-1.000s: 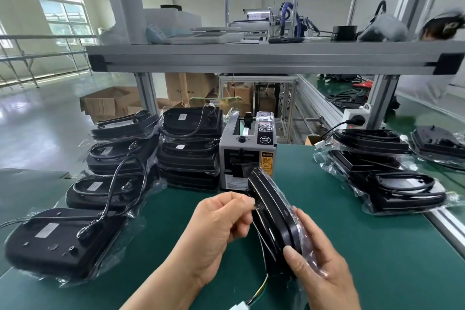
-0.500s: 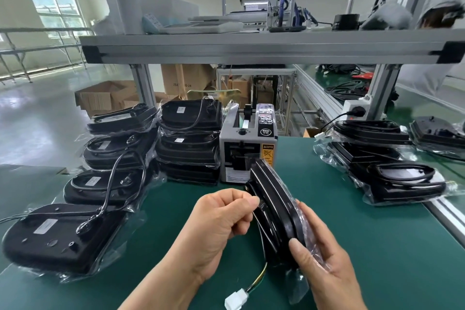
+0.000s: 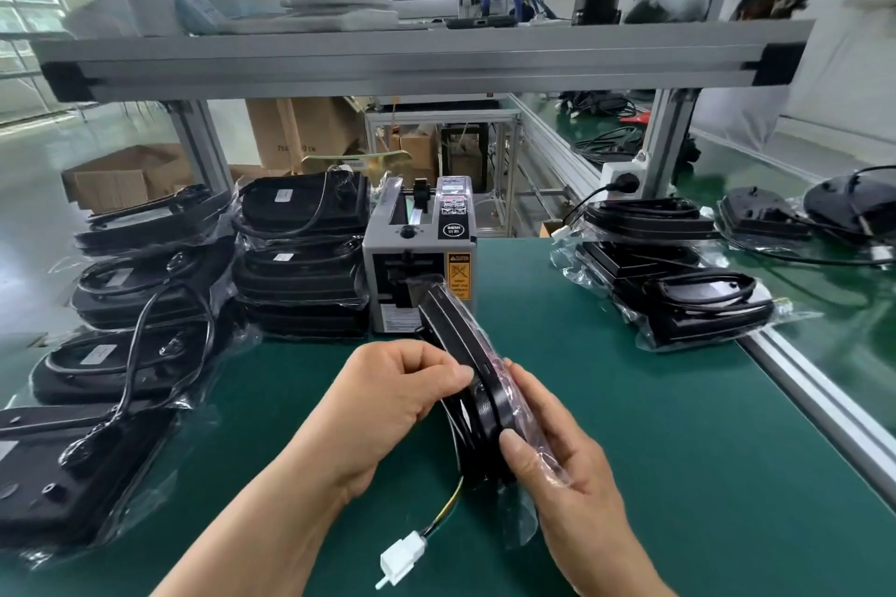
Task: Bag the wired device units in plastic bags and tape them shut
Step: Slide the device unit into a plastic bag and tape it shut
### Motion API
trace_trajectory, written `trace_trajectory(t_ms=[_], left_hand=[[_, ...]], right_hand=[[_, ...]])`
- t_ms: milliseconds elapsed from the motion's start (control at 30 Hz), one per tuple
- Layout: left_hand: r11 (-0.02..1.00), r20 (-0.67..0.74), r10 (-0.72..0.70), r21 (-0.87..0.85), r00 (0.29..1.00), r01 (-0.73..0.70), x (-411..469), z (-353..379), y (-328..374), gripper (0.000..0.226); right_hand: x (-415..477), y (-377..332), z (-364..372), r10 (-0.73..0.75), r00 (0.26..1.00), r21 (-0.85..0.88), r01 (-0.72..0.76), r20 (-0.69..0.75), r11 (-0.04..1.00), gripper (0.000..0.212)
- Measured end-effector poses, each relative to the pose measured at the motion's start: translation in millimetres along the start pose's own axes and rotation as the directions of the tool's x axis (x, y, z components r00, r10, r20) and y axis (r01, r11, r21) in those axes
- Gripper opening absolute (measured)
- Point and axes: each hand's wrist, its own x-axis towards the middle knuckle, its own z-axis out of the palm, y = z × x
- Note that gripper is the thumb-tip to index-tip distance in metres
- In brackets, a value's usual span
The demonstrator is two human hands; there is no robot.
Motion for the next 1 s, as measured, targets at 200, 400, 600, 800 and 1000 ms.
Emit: trace_trajectory(t_ms=[200,400,600,800,1000], left_hand=[[0.992,0.022,0.054,0.114,0.998,-0.057,17,5,8,0.022],[0.983,0.015,0.038,0.177,0.999,-0.04,24,7,4,0.022],[0.979,0.004,0.038,0.2,0.999,-0.038,27,7,0,0.02],[0.971,-0.017,0.065,0.23,0.998,-0.059,27,8,-3,0.018],[0.958,-0.038,0.093,0.274,0.995,-0.079,27,7,-5,0.015]], right_hand=[[0,-1,0,0.003,1.0,-0.009,-0.003,0.008,1.0,0.059],[0,1,0,0.003,1.0,-0.003,-0.002,0.011,1.0,0.058],[1,1,1,0.0,1.0,-0.005,0.0,0.01,1.0,0.058],[1,1,1,-0.001,1.0,-0.021,0.001,0.014,1.0,0.058],[1,0,1,-0.004,1.0,-0.019,0.004,0.009,1.0,0.059]])
